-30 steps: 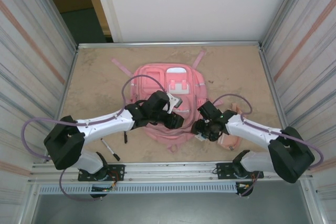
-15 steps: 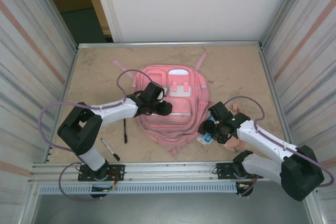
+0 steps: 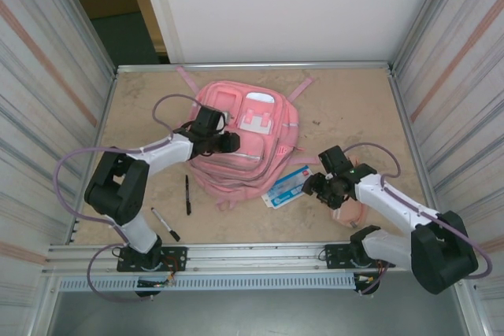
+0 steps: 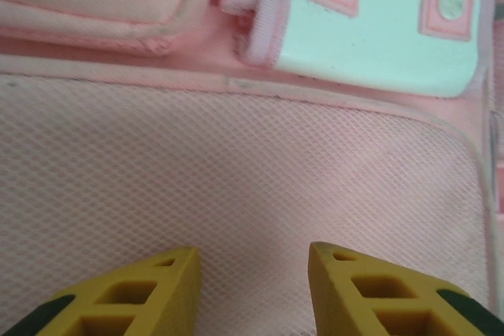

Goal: Pack books, pencil case, and school supplies into a backpack

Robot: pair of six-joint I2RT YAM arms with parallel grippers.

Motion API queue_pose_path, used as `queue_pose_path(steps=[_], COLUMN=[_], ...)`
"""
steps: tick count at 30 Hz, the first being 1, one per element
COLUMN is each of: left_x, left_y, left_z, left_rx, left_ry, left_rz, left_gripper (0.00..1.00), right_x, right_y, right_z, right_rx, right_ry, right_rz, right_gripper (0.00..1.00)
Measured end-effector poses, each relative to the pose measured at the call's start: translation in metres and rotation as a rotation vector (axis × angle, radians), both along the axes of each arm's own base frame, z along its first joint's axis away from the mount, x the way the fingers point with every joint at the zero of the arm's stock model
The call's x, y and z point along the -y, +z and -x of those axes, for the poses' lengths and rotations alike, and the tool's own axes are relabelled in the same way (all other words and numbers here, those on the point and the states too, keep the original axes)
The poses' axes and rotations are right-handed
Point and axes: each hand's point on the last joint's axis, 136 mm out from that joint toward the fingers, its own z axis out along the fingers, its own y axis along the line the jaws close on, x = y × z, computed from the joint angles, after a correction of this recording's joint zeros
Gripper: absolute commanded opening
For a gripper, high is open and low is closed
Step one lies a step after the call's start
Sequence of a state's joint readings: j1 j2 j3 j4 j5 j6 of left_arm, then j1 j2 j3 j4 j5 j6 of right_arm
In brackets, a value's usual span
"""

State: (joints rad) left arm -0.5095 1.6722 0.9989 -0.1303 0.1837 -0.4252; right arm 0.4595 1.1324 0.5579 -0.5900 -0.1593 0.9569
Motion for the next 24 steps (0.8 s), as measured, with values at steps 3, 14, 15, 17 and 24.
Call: queue_pose_path(steps=[3,14,15,17,24], left_x=[0.021,0.148,0.153,0.161,0.165], left_y=[0.016,0.056,0.048,0.028,-0.042], left_z=[0.019,0.122,0.125,0.128,0.134], left_rx=[0.016,0.096,0.080,0.037,-0.139], left_ry=[-0.075,-0.509,-0.515,-0.512,-0.453], left_rz=[0.018,0.111,0.108,0.098,0.049], left_gripper=[0.41,0.40,0.40,0.40,0.36], right_x=[-0.012,0.000,0.001,0.002,0.007], right_y=[0.001,-0.003,-0.003,-0.004,-0.013], right_z=[-0.008,-0.041,-0.043,-0.044,-0.043], right_rx=[0.023,0.065,0.074,0.081,0.074], right_ry=[-0.023,-0.101,-0.093,-0.073,-0.018], right_rz=[-0.023,-0.068,-0.079,-0.095,-0.137], right_gripper=[0.66,0.59,0.59,0.59,0.63])
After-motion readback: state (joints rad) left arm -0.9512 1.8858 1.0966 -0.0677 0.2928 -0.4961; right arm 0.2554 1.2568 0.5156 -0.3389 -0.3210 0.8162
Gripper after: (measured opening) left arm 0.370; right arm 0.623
